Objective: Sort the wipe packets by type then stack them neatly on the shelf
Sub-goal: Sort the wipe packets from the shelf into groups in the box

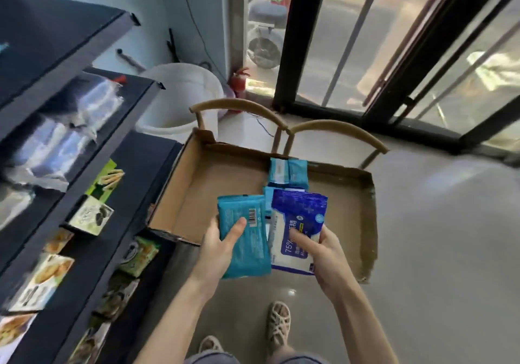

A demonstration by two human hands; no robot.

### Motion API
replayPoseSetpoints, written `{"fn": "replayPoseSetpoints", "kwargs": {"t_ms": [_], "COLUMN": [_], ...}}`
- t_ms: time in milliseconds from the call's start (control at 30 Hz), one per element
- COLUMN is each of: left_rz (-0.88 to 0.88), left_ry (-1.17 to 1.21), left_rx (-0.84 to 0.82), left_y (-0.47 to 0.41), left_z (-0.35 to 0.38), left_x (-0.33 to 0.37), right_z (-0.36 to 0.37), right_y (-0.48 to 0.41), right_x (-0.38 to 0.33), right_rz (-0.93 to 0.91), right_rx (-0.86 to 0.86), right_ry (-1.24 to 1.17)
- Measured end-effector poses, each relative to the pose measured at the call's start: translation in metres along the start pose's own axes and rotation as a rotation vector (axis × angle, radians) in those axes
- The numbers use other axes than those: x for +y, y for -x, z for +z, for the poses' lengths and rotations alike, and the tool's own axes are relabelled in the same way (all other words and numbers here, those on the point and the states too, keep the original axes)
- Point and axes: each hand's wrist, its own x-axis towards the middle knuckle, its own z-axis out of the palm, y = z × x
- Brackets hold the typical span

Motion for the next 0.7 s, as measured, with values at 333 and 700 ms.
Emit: {"fn": "replayPoseSetpoints", "kwargs": {"t_ms": [333,700], "left_rz": [-0.220,-0.442], "left_ry": [-0.033,-0.167], "left_rx": [0.002,0.026], "left_y": [-0.065,-0.189], "left_z": [0.091,0.075], "left_x": [-0.056,-0.138], "right_z": [-0.099,-0.100], "right_y": [-0.068,-0.198], "right_x": [0.028,0.108], "right_rz": [0.176,0.379], "right_rx": [0.116,0.241], "right_ry": [-0.084,-0.072]}}
